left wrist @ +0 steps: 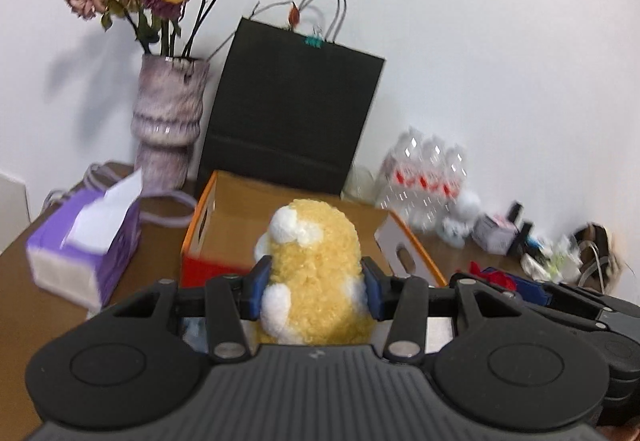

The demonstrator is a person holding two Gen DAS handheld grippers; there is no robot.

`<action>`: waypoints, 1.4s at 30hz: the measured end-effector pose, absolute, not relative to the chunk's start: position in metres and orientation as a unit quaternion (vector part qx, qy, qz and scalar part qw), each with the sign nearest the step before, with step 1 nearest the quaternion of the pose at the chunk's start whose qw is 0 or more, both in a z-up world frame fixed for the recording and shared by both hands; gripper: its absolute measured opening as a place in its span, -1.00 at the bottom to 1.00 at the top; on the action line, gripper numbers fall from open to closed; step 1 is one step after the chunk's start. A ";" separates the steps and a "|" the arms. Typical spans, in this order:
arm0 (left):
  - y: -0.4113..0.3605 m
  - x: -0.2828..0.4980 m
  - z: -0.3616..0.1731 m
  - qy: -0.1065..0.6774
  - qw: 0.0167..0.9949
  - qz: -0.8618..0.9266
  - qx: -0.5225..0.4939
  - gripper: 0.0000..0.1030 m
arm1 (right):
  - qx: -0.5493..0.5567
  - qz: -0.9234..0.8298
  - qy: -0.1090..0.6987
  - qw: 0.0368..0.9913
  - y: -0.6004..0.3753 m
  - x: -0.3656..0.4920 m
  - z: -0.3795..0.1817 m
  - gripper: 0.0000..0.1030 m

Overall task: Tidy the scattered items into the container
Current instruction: 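Carry rose and sheep into the cardboard box and open both tools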

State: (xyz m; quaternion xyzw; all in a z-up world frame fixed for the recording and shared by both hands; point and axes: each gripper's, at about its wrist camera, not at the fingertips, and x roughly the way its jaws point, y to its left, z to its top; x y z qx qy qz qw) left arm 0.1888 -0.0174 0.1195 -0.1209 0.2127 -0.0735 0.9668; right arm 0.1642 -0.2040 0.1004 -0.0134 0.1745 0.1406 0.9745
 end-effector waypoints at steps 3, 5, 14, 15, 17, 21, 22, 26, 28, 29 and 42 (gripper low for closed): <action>-0.024 0.230 0.117 0.219 0.967 -0.057 -0.118 -0.09 | -0.018 0.109 0.162 0.981 -0.199 0.200 0.110 -0.34; -0.027 0.258 0.112 0.230 0.966 -0.046 -0.111 -0.09 | -0.019 0.097 0.169 0.981 -0.197 0.228 0.111 -0.34; -0.029 0.350 0.078 0.300 0.950 -0.007 -0.088 -0.07 | 0.003 0.079 0.263 0.961 -0.205 0.340 0.071 -0.34; -0.030 0.354 0.075 0.303 0.949 -0.004 -0.086 -0.06 | 0.003 0.078 0.270 0.960 -0.205 0.345 0.066 -0.33; -0.032 0.360 0.072 0.307 0.949 -0.002 -0.076 0.18 | 0.000 0.081 0.288 0.954 -0.205 0.355 0.057 -0.25; -0.038 0.355 0.070 0.297 0.954 0.026 -0.036 1.00 | -0.016 0.092 0.328 0.940 -0.201 0.367 0.042 1.00; -0.040 0.351 0.070 0.291 0.956 0.025 -0.022 1.00 | -0.021 0.097 0.326 0.940 -0.201 0.365 0.041 1.00; -0.045 0.335 0.071 0.281 0.960 0.020 0.014 1.00 | -0.020 0.097 0.329 0.939 -0.202 0.355 0.038 1.00; -0.043 0.329 0.073 0.279 0.960 0.019 0.011 1.00 | -0.011 0.098 0.328 0.940 -0.203 0.350 0.039 1.00; -0.042 0.326 0.074 0.279 0.960 0.017 0.007 1.00 | -0.009 0.098 0.327 0.940 -0.204 0.347 0.041 1.00; -0.026 0.276 0.094 0.273 0.961 0.029 -0.025 1.00 | -0.013 0.096 0.309 0.946 -0.202 0.298 0.070 1.00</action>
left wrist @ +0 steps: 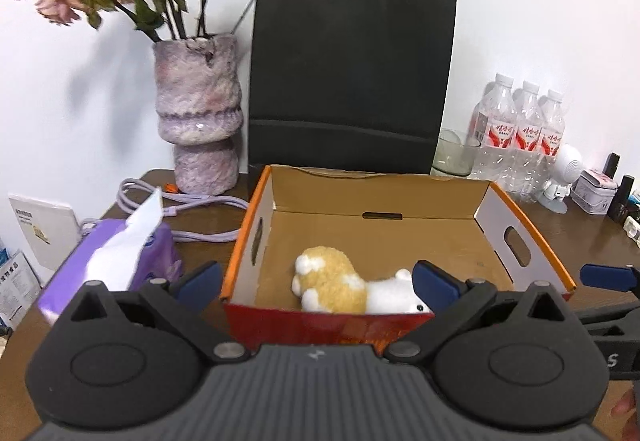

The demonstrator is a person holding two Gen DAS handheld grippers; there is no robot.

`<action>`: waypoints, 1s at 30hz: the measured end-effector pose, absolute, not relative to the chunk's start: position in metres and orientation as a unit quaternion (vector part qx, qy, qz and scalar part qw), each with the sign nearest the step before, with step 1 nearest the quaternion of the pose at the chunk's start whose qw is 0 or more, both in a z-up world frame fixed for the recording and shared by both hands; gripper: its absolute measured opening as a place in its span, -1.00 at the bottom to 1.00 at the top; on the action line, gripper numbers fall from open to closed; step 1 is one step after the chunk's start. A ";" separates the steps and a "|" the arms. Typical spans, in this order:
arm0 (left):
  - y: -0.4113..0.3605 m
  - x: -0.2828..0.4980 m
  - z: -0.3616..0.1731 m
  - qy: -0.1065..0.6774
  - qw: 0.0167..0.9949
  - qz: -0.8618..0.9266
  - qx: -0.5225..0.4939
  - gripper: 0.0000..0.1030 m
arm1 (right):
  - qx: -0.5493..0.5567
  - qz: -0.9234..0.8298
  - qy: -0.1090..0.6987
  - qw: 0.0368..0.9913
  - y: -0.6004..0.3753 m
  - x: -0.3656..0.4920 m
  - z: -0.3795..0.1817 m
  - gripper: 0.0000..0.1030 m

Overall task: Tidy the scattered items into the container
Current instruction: 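Grasp the white tissue with the right tool while the left grasps the lavender pouch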

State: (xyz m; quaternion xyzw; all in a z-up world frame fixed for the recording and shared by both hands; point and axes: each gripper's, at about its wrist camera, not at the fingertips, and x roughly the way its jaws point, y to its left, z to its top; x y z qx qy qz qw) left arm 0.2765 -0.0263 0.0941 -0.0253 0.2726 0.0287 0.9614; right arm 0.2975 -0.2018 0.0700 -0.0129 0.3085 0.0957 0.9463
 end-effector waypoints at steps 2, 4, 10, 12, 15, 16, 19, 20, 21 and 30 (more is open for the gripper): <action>-0.025 0.265 0.097 0.267 0.963 0.027 -0.025 1.00 | -0.010 0.098 0.302 0.948 -0.203 0.285 0.076 1.00; -0.023 0.252 0.100 0.264 0.964 0.023 -0.026 1.00 | -0.007 0.101 0.294 0.950 -0.205 0.271 0.080 1.00; -0.018 0.205 0.106 0.242 0.970 0.009 -0.034 1.00 | -0.010 0.113 0.257 0.960 -0.213 0.219 0.090 1.00; -0.016 0.188 0.107 0.236 0.971 0.001 -0.038 1.00 | -0.014 0.118 0.243 0.963 -0.215 0.199 0.093 1.00; -0.013 0.163 0.105 0.228 0.973 -0.010 -0.043 1.00 | -0.012 0.128 0.224 0.966 -0.222 0.171 0.093 1.00; -0.012 0.155 0.103 0.227 0.973 -0.013 -0.044 1.00 | -0.010 0.130 0.220 0.967 -0.225 0.162 0.092 1.00; -0.011 0.137 0.094 0.229 0.972 -0.022 -0.041 1.00 | -0.013 0.138 0.214 0.967 -0.233 0.138 0.084 1.00; -0.011 0.132 0.089 0.231 0.972 -0.024 -0.039 1.00 | -0.015 0.139 0.217 0.966 -0.236 0.132 0.079 1.00; -0.011 0.127 0.084 0.233 0.971 -0.027 -0.036 1.00 | -0.015 0.138 0.220 0.965 -0.239 0.126 0.074 1.00; 0.000 0.108 0.046 0.264 0.964 -0.026 -0.032 1.00 | -0.026 0.118 0.256 0.959 -0.247 0.095 0.020 1.00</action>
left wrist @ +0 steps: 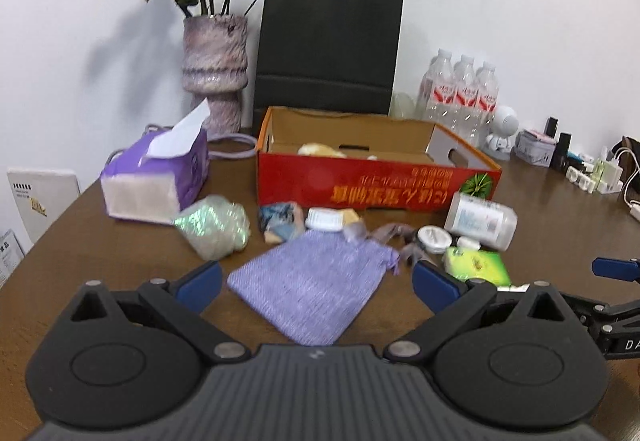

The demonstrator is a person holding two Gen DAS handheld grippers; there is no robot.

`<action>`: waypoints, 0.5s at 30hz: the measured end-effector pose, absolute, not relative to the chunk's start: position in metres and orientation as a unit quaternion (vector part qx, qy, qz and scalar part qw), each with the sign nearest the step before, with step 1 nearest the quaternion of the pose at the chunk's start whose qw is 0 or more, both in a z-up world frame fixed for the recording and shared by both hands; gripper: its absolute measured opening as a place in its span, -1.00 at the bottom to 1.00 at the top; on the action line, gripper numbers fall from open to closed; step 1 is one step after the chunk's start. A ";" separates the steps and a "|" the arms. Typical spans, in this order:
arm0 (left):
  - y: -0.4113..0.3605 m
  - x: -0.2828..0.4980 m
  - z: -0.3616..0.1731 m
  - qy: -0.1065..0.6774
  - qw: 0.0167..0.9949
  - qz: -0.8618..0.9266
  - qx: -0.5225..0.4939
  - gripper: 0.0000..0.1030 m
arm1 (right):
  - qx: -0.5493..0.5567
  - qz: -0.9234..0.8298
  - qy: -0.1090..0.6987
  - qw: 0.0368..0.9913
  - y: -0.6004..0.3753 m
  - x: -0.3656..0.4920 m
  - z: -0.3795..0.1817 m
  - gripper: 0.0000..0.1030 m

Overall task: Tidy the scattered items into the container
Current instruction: 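Grasp the white tissue with the right tool while the left grasps the lavender pouch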

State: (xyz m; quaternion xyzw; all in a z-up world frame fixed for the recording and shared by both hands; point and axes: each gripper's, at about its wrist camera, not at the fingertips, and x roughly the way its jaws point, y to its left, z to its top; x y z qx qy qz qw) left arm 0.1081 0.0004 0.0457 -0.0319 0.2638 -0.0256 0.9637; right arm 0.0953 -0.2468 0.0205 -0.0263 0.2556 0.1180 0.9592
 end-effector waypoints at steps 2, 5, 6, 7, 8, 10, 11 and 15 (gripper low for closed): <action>0.001 0.108 0.041 0.268 0.962 -0.021 -0.033 1.00 | -0.031 0.119 0.266 0.956 -0.245 0.096 0.014 1.00; 0.004 0.109 0.033 0.277 0.960 -0.020 -0.034 1.00 | -0.039 0.110 0.275 0.954 -0.241 0.099 0.008 1.00; 0.004 0.109 0.031 0.281 0.959 -0.021 -0.033 1.00 | -0.040 0.108 0.279 0.953 -0.241 0.100 0.006 1.00; 0.005 0.111 0.029 0.285 0.958 -0.021 -0.032 1.00 | -0.039 0.107 0.281 0.953 -0.241 0.101 0.005 1.00; 0.006 0.112 0.027 0.288 0.957 -0.021 -0.031 1.00 | -0.038 0.108 0.284 0.952 -0.241 0.102 0.004 1.00; 0.007 0.116 0.024 0.292 0.956 -0.020 -0.028 1.00 | -0.036 0.108 0.288 0.951 -0.242 0.104 0.001 1.00; 0.006 0.119 0.023 0.296 0.955 -0.021 -0.024 1.00 | -0.036 0.108 0.291 0.950 -0.242 0.105 0.000 1.00; 0.002 0.137 0.017 0.311 0.950 -0.035 -0.006 1.00 | -0.040 0.103 0.302 0.947 -0.240 0.111 -0.005 1.00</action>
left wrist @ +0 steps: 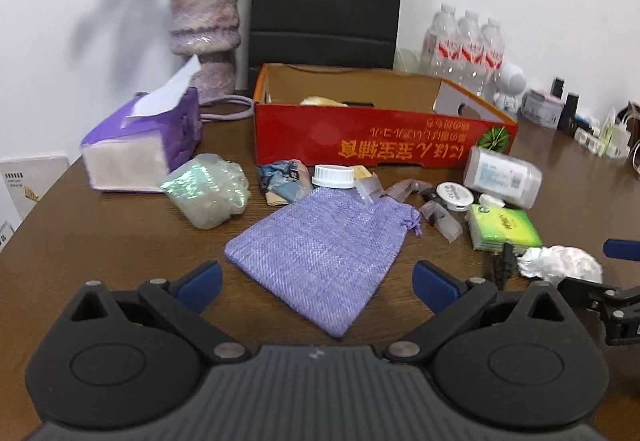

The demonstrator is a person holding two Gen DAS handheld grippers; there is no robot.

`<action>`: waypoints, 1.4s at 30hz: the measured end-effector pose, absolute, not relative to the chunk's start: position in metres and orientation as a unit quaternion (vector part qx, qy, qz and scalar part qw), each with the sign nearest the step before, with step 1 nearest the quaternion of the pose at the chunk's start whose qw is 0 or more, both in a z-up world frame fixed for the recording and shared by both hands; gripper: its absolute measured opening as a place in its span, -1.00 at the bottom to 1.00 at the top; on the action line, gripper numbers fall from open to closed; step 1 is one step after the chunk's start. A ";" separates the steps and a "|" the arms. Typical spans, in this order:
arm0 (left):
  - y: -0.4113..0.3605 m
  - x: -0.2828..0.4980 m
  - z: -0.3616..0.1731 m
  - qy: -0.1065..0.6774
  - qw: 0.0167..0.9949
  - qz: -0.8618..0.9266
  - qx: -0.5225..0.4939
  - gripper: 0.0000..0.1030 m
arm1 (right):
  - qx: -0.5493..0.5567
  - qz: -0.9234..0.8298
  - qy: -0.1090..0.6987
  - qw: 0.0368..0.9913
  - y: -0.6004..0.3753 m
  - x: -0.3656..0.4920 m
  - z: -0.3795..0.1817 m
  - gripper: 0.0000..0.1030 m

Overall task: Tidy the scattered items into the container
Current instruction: 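Grasp the white tissue with the right tool while the left grasps the lavender pouch, then carry tissue and pouch into the cardboard box and release both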

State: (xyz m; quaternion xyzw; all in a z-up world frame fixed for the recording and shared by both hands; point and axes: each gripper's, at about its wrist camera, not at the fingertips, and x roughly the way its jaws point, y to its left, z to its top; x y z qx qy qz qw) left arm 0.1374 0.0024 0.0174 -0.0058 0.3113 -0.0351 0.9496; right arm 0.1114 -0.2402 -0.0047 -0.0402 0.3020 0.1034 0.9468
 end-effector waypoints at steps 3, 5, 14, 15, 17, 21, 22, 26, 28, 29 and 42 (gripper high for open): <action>0.000 0.157 0.013 0.320 0.947 -0.032 0.009 1.00 | -0.041 0.104 0.312 0.943 -0.238 0.118 -0.008 1.00; -0.001 0.172 0.007 0.332 0.943 -0.031 0.019 1.00 | -0.040 0.104 0.318 0.942 -0.237 0.123 -0.010 1.00; 0.001 0.178 0.000 0.328 0.944 -0.023 0.009 -0.41 | -0.028 0.098 0.328 0.939 -0.236 0.134 -0.014 0.34; 0.002 0.175 0.002 0.330 0.943 -0.033 0.001 -0.83 | -0.025 0.100 0.325 0.940 -0.237 0.133 -0.014 0.05; 0.004 0.166 0.007 0.319 0.946 -0.044 -0.022 -0.84 | -0.026 0.100 0.320 0.942 -0.239 0.131 -0.012 -0.27; 0.004 0.141 0.021 0.278 0.959 -0.055 -0.029 -0.84 | -0.019 0.114 0.296 0.948 -0.244 0.121 -0.003 -0.43; 0.004 0.137 0.025 0.273 0.960 -0.060 -0.033 -0.84 | -0.021 0.115 0.289 0.950 -0.244 0.119 -0.001 -0.44; 0.005 0.124 0.039 0.252 0.964 -0.070 -0.038 -0.84 | -0.023 0.121 0.265 0.956 -0.242 0.111 0.010 -0.45; 0.005 0.119 0.044 0.245 0.966 -0.072 -0.042 -0.84 | -0.023 0.123 0.256 0.958 -0.242 0.109 0.015 -0.45; 0.005 0.117 0.046 0.242 0.967 -0.073 -0.043 -0.84 | -0.022 0.125 0.252 0.959 -0.241 0.108 0.017 -0.45; 0.000 0.107 0.064 0.204 0.974 -0.085 -0.049 -0.84 | -0.013 0.131 0.227 0.965 -0.236 0.108 0.036 -0.45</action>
